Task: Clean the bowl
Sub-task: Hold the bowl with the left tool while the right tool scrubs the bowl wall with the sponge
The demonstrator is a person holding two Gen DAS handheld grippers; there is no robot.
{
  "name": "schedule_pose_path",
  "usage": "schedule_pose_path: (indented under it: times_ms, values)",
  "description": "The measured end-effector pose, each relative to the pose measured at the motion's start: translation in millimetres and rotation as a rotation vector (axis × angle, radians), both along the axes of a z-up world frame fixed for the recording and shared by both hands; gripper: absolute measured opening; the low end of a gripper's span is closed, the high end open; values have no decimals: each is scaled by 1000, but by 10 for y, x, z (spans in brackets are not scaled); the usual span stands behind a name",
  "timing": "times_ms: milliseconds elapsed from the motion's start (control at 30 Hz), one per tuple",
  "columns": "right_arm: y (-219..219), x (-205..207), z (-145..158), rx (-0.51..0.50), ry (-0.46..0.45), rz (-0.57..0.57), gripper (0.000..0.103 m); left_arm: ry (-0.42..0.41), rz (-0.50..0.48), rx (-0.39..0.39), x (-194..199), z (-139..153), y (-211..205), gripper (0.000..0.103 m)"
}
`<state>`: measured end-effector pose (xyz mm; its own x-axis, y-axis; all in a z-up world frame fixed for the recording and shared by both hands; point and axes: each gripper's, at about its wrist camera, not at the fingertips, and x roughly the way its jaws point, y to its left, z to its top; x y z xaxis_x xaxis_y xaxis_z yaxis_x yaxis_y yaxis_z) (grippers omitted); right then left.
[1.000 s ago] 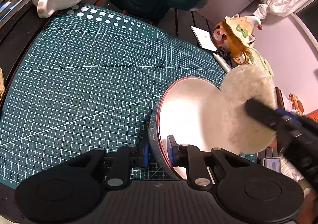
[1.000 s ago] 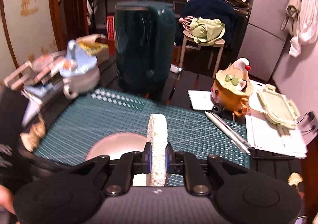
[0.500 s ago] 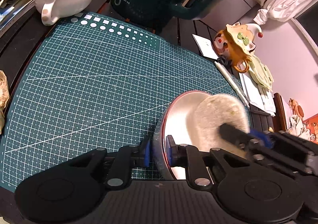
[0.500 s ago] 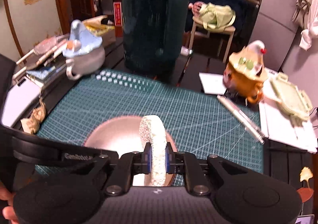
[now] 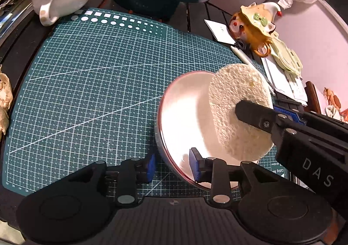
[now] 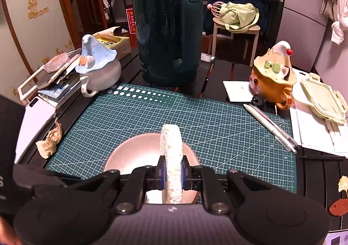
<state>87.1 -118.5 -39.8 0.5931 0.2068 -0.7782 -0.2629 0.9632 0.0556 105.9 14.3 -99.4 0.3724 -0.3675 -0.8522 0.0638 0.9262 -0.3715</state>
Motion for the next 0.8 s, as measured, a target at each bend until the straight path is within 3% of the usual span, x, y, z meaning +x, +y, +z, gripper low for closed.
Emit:
schedule_pose_path:
  times_ms: [167, 267, 467, 633, 700, 800]
  values:
    - [6, -11, -4, 11, 16, 9, 12, -38, 61, -28, 111, -32, 180, 10]
    - [24, -17, -5, 34, 27, 22, 12, -52, 89, -59, 165, -34, 288, 10]
    - [92, 33, -189, 31, 86, 42, 12, -60, 73, -24, 147, 7, 248, 10]
    - [204, -63, -178, -135, -4, 35, 11, -54, 74, -31, 156, 2, 259, 9]
    - [227, -151, -31, -178, -64, 36, 11, -50, 74, -33, 161, 1, 256, 9]
    - [163, -192, 162, -131, -96, 24, 11, -47, 78, -36, 173, -5, 256, 9]
